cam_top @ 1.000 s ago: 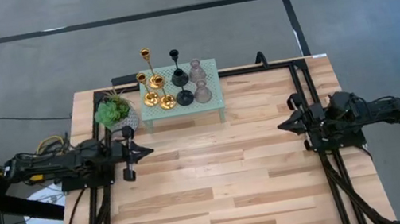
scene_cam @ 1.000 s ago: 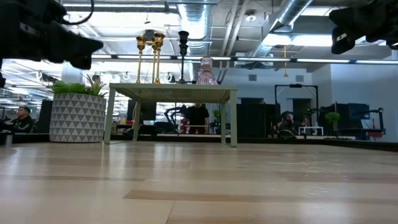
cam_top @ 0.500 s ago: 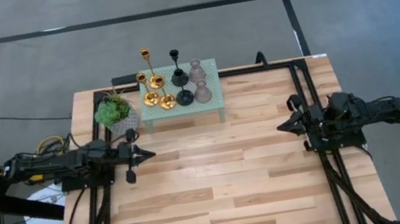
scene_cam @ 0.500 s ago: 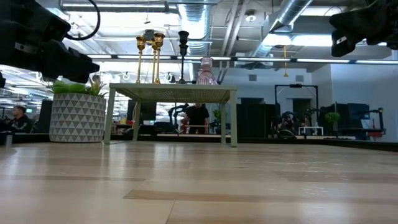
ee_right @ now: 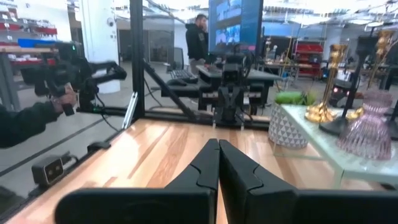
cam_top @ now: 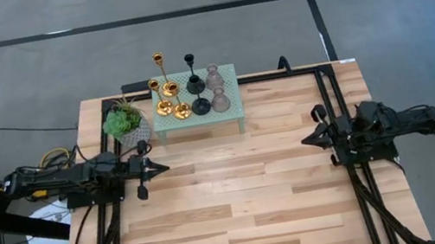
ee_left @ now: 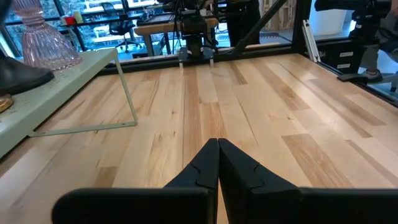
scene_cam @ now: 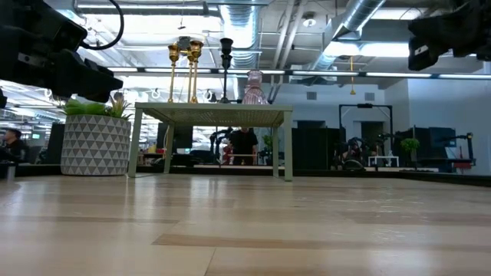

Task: Pick & Place candle stick holders
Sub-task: Return to Home Position

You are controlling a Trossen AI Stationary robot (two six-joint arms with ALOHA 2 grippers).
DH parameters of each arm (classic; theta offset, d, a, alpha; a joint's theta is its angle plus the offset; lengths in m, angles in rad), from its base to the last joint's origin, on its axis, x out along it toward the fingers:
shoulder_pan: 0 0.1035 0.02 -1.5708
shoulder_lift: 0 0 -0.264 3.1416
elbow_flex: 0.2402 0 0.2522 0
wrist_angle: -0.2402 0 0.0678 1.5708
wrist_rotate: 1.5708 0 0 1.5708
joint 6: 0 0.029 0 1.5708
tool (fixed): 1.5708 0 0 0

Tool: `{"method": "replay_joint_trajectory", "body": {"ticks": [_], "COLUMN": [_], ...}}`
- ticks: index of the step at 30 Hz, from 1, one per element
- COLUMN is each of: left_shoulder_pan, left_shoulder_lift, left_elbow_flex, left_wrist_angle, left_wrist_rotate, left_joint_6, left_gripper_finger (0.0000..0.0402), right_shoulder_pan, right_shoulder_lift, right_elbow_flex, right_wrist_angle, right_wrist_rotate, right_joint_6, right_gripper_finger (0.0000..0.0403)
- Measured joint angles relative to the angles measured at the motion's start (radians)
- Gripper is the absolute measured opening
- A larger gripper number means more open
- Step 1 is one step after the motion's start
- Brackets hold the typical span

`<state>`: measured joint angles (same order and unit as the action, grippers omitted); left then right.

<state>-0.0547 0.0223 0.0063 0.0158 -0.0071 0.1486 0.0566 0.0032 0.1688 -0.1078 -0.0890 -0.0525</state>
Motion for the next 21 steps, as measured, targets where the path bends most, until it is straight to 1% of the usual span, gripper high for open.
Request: {"method": "replay_joint_trajectory", "body": {"ticks": [2,6,13,21], "left_shoulder_pan": [0.0,0.0,0.0,0.0], "left_shoulder_lift": [0.0,0.0,0.0,0.0], "left_elbow_flex": [0.0,0.0,0.0,0.0], "left_wrist_angle": [0.0,0.0,0.0,0.0], "left_wrist_rotate": [0.0,0.0,0.0,0.0], "left_joint_6": [-0.004,-0.027,-0.053,-0.053], "left_gripper_finger": [0.0008,0.0008,0.0008,0.0008], "right_shoulder_pan": [0.0,-0.001,-0.001,0.0], "right_shoulder_lift": [0.0,0.0,0.0,0.0], "right_elbow_flex": [-0.018,-0.07,-0.147,-0.161], "right_wrist_angle": [0.007,0.113,0.165,0.141], "right_wrist_rotate": [0.001,0.006,0.003,0.0], "right_joint_6": [0.001,0.002,0.001,-0.029], "right_gripper_finger": [0.0,0.0,0.0,0.0]}}
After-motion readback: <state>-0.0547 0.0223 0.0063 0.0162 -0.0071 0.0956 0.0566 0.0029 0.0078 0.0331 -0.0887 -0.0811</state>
